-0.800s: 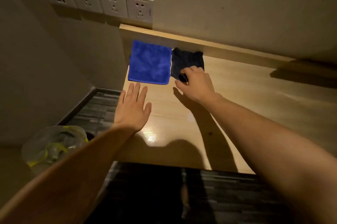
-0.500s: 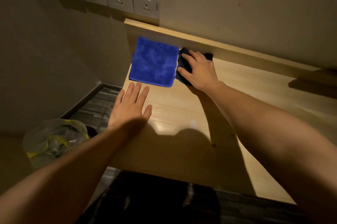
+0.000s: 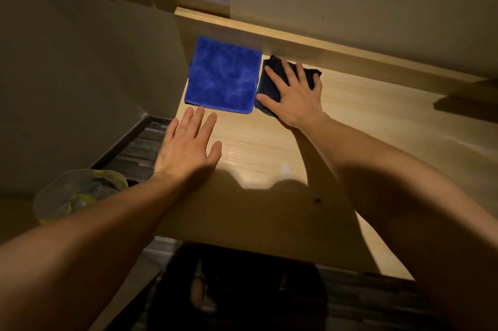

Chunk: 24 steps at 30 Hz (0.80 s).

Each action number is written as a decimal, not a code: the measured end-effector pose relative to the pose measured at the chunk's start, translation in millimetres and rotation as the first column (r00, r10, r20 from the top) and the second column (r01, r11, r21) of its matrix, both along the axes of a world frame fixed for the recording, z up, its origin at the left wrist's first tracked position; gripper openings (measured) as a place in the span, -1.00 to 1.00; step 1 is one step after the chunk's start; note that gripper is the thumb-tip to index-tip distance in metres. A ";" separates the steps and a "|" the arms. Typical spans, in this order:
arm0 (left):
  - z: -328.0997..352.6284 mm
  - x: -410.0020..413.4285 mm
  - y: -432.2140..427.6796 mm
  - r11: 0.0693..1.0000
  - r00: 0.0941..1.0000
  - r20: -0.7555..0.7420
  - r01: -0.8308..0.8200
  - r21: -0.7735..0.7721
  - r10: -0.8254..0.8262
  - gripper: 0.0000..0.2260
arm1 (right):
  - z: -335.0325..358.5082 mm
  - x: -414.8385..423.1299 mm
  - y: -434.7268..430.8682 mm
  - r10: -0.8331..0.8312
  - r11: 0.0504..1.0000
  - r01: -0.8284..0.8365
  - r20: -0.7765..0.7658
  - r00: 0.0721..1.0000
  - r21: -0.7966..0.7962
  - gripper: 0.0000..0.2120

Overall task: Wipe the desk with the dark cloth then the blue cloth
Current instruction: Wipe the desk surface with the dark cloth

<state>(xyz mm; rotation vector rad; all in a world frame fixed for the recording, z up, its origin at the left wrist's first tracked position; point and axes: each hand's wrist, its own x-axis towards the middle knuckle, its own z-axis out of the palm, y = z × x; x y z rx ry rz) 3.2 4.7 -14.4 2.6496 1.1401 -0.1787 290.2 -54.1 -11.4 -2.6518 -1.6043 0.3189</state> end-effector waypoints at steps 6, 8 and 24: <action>-1.1 -3.5 -4.1 1.000 0.999 0.037 0.012 0.015 -0.013 -0.37 | -3.2 -34.1 -25.8 -0.052 0.999 0.052 0.022 0.998 -0.003 -0.24; -2.3 -4.7 -5.0 0.999 0.999 0.044 0.025 0.031 -0.026 -0.37 | -5.2 -46.1 -37.0 -0.055 0.998 0.054 0.030 0.998 0.010 -0.25; -6.3 -8.7 -3.6 0.993 0.994 0.041 0.095 0.070 -0.098 -0.38 | -9.4 -165.6 -127.1 -0.003 1.000 0.003 0.012 1.000 0.009 -0.26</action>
